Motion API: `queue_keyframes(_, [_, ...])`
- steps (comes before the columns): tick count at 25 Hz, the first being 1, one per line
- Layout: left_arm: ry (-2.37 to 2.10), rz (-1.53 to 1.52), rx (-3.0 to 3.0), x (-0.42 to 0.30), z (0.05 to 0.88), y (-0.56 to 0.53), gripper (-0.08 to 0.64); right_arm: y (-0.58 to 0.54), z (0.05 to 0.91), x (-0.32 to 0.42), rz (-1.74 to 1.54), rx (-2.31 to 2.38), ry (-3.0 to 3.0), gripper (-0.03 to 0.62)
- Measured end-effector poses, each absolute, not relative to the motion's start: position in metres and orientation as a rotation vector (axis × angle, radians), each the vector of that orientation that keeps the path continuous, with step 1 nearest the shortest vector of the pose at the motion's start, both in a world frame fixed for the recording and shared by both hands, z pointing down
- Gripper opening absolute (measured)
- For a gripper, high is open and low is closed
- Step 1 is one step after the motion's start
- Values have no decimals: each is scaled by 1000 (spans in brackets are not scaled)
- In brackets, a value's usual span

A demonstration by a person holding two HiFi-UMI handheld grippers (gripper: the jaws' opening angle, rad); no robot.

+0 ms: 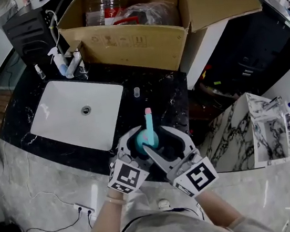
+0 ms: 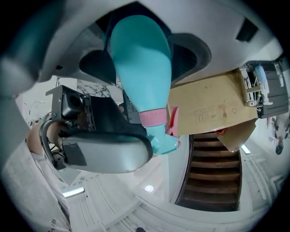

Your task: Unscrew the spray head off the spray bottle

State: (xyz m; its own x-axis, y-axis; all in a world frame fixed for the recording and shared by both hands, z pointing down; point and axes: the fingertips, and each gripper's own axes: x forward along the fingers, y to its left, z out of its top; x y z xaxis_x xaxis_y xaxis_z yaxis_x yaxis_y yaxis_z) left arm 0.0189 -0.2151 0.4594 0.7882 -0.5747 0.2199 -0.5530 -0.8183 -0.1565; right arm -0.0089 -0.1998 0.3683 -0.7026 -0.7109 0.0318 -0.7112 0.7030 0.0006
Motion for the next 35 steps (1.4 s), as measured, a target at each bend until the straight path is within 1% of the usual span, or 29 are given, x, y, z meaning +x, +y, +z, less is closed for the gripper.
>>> queue_keyframes(4, [917,-395,-2889,19,459,-215,376,-195,367,3,39,1230,-2876,206])
queue_keyframes(8, [922,-393,-2888,20,459,-215,376,-199,368,20,95,1281,-2875,200])
queue_keyframes(12, [922,-392,-2887,20,459,-215,376,-211,368,39,145,1366,-2858,175])
queue_keyframes(14, [922,-390,-2887,19,459,-215,376,-219,368,44,166,1388,-2853,173])
queue_keyframes(24, [930,-390,-2885,19,459,-215,376,-242,369,31,200,1381,-2847,161])
queue_keyframes(30, [940,-385,-2883,21,459,-215,376,-206,373,29,152,1264,-2885,181])
queue_keyframes(35, [948,-388,-2882,20,459,-216,376,-184,366,-10,140,1035,-2953,241])
